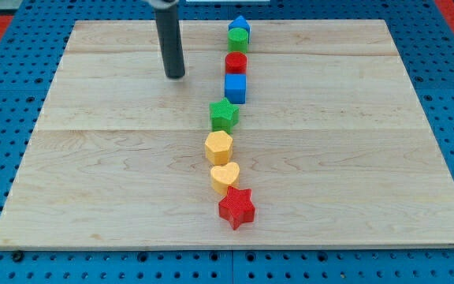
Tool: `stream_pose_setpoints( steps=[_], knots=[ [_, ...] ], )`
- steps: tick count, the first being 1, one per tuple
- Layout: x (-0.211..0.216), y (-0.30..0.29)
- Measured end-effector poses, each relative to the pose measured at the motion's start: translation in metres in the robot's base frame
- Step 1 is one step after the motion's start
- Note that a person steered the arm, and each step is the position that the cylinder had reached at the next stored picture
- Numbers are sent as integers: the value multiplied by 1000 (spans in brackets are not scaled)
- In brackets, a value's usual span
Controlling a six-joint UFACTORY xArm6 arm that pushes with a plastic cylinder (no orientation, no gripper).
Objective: Move the green star diagonal top right to the yellow heart
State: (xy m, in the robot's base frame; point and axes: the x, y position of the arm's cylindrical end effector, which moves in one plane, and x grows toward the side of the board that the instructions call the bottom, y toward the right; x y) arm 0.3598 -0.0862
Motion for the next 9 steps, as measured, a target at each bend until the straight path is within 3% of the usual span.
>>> stream_pose_setpoints(
  steps=[1,3,5,6,8,9],
  knots=[
    [45,11],
    [55,155],
    [6,132],
    [13,102],
    [-2,7],
    [11,91]
  ],
)
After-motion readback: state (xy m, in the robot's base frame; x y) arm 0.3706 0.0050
